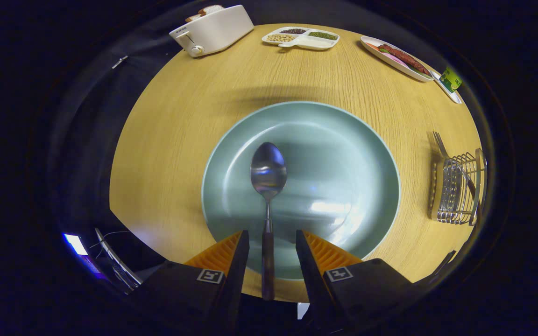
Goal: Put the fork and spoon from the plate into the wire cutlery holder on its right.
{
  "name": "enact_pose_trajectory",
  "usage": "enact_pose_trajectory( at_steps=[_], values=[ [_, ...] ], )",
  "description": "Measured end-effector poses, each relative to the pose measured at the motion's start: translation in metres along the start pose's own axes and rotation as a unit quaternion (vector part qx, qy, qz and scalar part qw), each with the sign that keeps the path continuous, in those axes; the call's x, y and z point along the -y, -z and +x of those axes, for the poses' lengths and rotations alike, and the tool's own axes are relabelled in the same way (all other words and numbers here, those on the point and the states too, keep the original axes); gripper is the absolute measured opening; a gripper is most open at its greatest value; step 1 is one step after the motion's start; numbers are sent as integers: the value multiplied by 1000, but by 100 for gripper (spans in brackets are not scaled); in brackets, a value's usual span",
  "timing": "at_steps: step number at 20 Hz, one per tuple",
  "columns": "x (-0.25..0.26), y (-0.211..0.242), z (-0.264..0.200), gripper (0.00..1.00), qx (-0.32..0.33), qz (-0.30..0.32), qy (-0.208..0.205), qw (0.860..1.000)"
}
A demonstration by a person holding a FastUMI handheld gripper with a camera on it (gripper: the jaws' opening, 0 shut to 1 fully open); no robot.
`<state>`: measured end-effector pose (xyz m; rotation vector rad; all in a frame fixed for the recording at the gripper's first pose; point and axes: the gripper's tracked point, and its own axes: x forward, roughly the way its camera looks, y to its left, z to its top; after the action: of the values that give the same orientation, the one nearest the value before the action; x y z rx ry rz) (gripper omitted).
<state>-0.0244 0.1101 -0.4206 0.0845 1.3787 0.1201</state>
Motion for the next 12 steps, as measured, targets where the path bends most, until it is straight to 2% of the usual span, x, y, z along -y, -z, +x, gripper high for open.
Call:
enact_pose_trajectory(
  at_steps=[2,3,5,6,10,12],
  values=[
    [2,-2,2,32,-1,20,3,1000],
    [1,-2,2,27,-5,19,-3,1000],
    [3,1,9,25,-8,8,-13,1000],
    [2,0,5,17,-11,10,-15,1000],
    [-1,-4,4,11,-10,22,-37,999],
    [-1,-1,2,11,-14,21,-49,998]
  ],
)
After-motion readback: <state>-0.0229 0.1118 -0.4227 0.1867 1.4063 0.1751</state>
